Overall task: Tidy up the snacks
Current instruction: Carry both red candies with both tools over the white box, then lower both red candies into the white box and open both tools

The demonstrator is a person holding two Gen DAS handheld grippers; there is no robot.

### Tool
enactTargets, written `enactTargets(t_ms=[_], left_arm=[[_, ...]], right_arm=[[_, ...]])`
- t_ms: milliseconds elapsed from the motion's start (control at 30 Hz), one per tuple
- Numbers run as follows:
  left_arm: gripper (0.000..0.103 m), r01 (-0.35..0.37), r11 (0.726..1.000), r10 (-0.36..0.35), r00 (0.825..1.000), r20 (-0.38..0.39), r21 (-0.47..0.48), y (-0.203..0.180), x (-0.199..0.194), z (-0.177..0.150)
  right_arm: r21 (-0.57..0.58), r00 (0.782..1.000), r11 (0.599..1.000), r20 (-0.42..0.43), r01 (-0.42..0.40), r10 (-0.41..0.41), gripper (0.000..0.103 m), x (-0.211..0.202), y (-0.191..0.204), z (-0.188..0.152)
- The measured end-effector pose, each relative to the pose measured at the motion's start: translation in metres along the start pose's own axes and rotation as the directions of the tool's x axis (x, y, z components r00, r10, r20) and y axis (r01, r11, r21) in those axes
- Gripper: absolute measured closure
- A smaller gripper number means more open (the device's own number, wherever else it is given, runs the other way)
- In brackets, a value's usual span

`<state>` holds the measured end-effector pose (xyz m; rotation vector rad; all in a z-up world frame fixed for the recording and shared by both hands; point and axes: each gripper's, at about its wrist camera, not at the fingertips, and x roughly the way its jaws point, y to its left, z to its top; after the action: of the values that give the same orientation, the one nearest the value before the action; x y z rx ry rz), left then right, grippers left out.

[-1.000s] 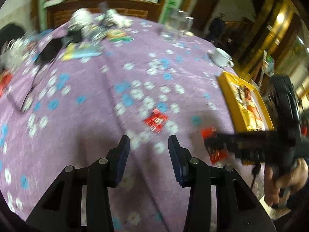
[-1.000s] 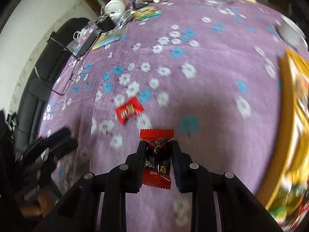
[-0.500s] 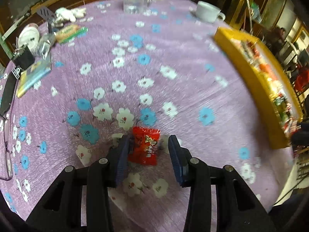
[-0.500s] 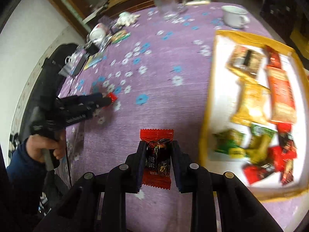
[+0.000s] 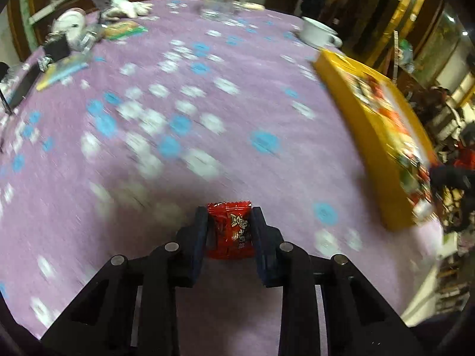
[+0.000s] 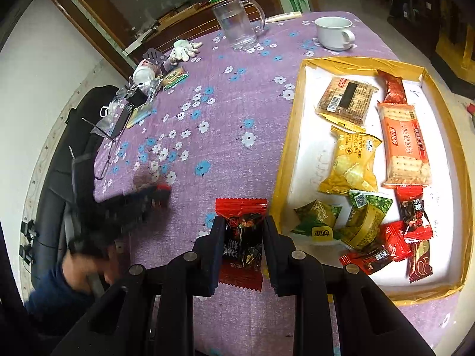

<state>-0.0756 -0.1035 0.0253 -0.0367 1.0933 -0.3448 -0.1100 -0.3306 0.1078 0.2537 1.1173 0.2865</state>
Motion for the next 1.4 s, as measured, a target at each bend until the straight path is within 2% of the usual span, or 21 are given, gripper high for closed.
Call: enactTargets(t_ms=[133, 333, 567, 767, 967, 1133, 1300, 1400], left_arm=[[0.078, 0.057, 0.998, -0.057, 0.998, -0.016, 0.000, -0.022, -0.008, -0.004], [0.078, 0.102, 0.995, -0.102, 0.994, 0.027, 0.009, -0.048, -0.031, 0.011], [0.078, 0.161, 0.986, -0.164, 0.984, 0.062, 0.049, -0.084, -0.044, 0.037], [0.078, 0.208, 0.971, -0.215, 0.975, 0.050, 0.119, -0.128, -0.036, 0.058], [0.078, 0.230, 0.951, -0.240, 0.970, 0.025, 0.205, -0.177, -0.018, 0.072], [0.078, 0.255, 0.933, -0.262, 0.965, -0.003, 0.256, -0.211, 0.001, 0.074], [0.078, 0.232, 0.924, -0.239, 0.971, -0.013, 0.303, -0.233, 0.013, 0.069], [0.078, 0.197, 0.919, -0.209, 0.978, -0.002, 0.341, -0.241, 0.019, 0.068]], right_arm=[[-0.012, 0.999, 0.999, -0.014, -0.035, 0.035, 0.077, 0.004, 0.003, 0.001], [-0.017, 0.997, 0.997, -0.011, -0.075, 0.074, 0.077, 0.001, 0.000, 0.003], [0.045, 0.996, 0.996, 0.030, -0.080, 0.079, 0.077, -0.015, -0.033, 0.002], [0.140, 0.996, 0.988, 0.077, -0.061, 0.050, 0.077, -0.035, -0.078, 0.003], [0.264, 0.991, 0.964, 0.130, -0.017, -0.018, 0.077, -0.055, -0.132, 0.006], [0.332, 0.989, 0.943, 0.131, 0.019, -0.066, 0.077, -0.058, -0.163, 0.002], [0.343, 0.991, 0.938, 0.108, 0.040, -0.082, 0.078, -0.052, -0.176, -0.003], [0.333, 0.991, 0.941, 0.097, 0.057, -0.094, 0.084, -0.049, -0.178, -0.002]])
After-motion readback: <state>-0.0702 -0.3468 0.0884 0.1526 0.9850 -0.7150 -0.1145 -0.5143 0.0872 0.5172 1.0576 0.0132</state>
